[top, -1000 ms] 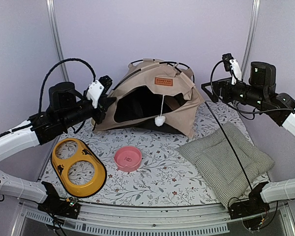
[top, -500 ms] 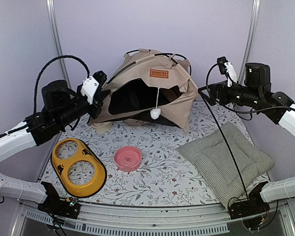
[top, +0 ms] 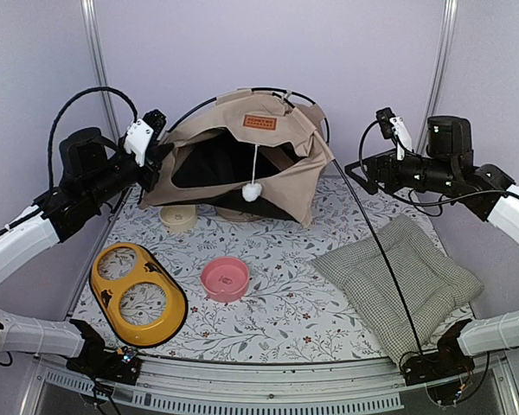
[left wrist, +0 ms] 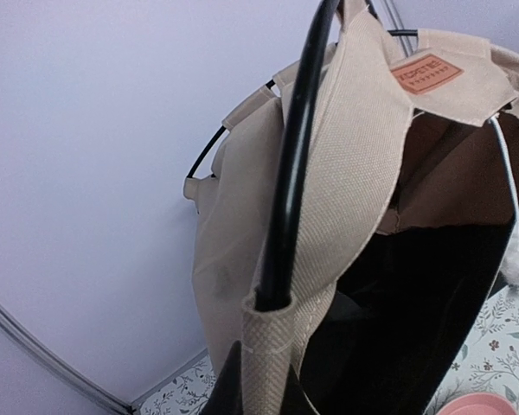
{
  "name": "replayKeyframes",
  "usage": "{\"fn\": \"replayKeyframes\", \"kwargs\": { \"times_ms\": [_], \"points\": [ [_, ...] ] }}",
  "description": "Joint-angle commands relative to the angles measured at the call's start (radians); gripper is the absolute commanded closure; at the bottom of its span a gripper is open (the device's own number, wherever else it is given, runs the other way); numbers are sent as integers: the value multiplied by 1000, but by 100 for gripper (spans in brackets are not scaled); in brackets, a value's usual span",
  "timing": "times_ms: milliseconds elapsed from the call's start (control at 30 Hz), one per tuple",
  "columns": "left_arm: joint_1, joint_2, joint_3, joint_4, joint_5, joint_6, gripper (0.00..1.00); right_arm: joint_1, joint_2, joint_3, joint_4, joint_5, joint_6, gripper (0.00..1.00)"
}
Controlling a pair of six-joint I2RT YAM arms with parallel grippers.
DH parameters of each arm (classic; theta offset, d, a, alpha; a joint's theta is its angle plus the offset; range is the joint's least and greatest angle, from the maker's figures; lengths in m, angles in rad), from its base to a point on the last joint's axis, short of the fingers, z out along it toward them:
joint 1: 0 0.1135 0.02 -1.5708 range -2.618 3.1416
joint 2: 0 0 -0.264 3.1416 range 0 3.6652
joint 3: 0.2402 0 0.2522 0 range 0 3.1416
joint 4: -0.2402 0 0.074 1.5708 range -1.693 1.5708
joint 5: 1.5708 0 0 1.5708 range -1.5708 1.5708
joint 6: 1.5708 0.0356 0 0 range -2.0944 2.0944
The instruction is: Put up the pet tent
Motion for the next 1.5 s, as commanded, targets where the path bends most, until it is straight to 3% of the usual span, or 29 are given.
{"fn": "replayKeyframes", "kwargs": {
  "times_ms": [0,333,433,733,1167,1467],
  "points": [
    [59,0,51,65,50,-21,100,-4,-23,-56,-13,-127,17,9],
    [126,43,38,99,72,-60,100,-3,-29,-126,-33,-239,35,19],
    [149,53,41,119,83,-78,100,-3,-25,-150,-44,-239,45,28],
    [198,73,64,127,131,-97,100,-4,-11,-182,-47,-186,56,36],
    [302,125,138,102,172,-84,100,-3,4,-196,-84,-200,57,62],
    [349,180,182,104,174,-59,100,-4,-5,-198,-138,-227,54,71]
  ]
}}
